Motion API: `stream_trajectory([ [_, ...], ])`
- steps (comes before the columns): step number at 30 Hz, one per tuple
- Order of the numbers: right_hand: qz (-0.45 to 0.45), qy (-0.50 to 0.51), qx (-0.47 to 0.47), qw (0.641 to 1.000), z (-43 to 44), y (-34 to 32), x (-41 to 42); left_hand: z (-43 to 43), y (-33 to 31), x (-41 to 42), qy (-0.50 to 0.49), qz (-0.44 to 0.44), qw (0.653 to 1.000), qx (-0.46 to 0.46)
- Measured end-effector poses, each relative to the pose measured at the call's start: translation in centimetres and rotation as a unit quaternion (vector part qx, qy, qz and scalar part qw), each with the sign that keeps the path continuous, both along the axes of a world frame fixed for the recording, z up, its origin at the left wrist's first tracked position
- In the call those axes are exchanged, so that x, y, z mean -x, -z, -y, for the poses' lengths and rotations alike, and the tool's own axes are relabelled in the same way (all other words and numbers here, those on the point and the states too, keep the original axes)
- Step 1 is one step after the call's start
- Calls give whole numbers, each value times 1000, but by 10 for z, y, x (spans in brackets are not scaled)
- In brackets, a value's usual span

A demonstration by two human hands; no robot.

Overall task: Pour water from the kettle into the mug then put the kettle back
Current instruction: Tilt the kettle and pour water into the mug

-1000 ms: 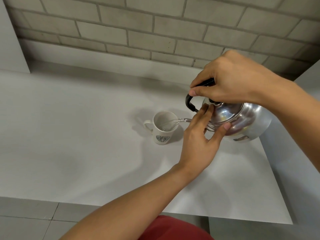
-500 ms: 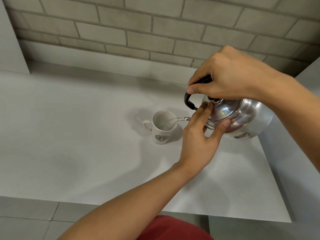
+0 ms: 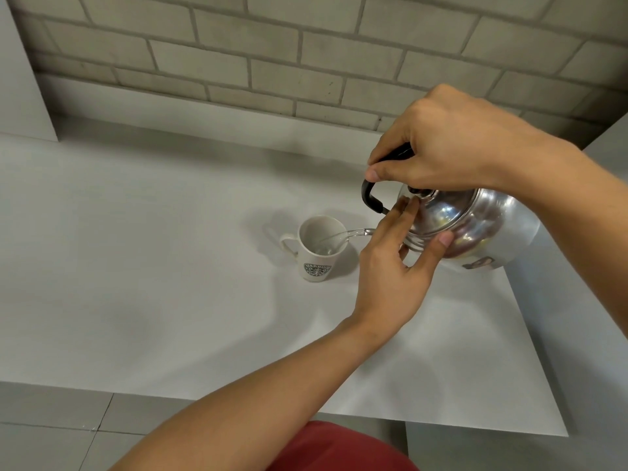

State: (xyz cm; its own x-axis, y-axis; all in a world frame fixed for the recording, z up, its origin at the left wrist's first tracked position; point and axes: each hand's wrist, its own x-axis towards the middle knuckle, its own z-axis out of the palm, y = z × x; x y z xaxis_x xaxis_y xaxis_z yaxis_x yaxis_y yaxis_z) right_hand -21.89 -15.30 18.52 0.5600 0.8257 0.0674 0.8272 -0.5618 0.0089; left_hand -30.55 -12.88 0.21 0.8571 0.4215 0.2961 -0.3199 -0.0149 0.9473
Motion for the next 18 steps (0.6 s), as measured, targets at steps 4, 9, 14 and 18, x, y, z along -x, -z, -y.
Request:
stream_trajectory([
  [4,0,-1,3,1000,-3,-1,1,-2,0,-1,4,-4,1000,1],
  [9,5,-6,8,1000,-7,-1,0,-4,-1,0,-10,-4,1000,-1],
  [14,8,-4,18,1000,-11,-2,1,-4,0,1,-1,-5,1000,16],
  [18,6,-6,20,1000,-14,-2,2,-6,-1,2,-5,-4,1000,17],
])
